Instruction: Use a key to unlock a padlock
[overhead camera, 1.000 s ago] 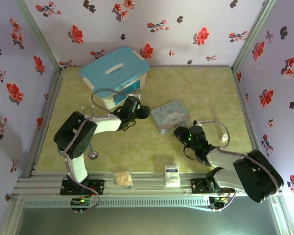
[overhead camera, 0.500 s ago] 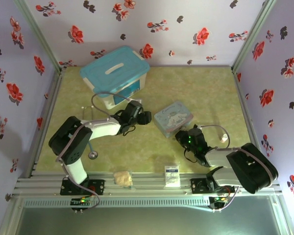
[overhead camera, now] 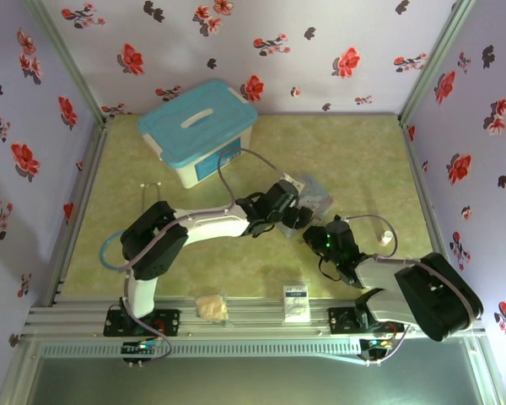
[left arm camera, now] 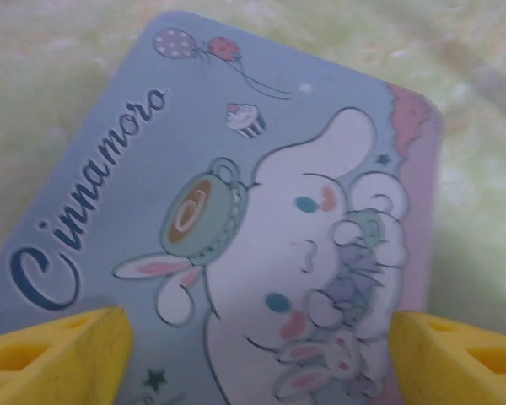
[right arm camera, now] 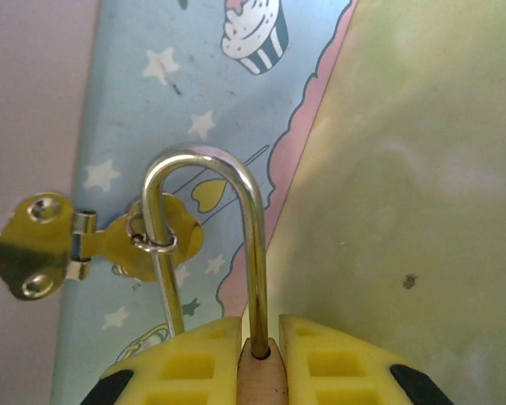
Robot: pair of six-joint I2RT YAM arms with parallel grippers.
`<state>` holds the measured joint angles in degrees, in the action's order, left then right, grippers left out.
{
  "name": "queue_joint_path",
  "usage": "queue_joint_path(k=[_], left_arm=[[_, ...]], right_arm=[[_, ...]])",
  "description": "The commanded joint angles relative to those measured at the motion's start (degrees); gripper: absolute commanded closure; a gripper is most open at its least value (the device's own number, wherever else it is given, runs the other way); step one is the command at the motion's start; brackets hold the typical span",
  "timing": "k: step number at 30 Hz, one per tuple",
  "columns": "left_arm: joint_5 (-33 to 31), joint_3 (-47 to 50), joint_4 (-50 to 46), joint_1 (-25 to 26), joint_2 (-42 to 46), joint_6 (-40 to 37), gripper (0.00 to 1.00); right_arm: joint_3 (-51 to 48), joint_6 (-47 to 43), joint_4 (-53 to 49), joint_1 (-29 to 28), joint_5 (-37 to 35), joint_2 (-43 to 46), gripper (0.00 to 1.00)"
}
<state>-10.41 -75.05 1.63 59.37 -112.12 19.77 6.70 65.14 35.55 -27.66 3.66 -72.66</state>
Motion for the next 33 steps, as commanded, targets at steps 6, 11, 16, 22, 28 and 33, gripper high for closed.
queue_joint_path(k=[6, 11, 16, 22, 28, 33], left_arm=[[-5.53, 3.07, -11.12, 1.5, -3.69, -1.58, 0.25], [-6.26, 8.19, -8.48, 1.91, -5.08, -1.49, 0.3], [-6.87, 10.6, -7.71, 1.97, -7.01, -1.58, 0.33], [-7.07, 12.87, -6.59, 1.97, -7.15, -1.23, 0.34], [-7.35, 13.27, -6.2, 1.93, -7.42, -1.49, 0.35], [-7.61, 12.91, -7.06, 1.4, -6.93, -0.57, 0.34]], right_arm=[[-1.34, -1.34, 20.32, 9.02, 10.26, -10.58, 1.0], [-0.51, 2.13, 33.8, 16.47, 17.65, -19.89, 1.0], [-0.45, 3.39, 43.84, 17.29, 16.64, -27.41, 1.0], [-1.33, 2.29, 43.81, 22.34, 15.94, -27.53, 1.0], [-0.18, 2.33, 43.79, 23.55, 16.77, -27.72, 0.97], [1.42, 1.9, 40.47, 24.41, 20.83, -27.8, 0.99]])
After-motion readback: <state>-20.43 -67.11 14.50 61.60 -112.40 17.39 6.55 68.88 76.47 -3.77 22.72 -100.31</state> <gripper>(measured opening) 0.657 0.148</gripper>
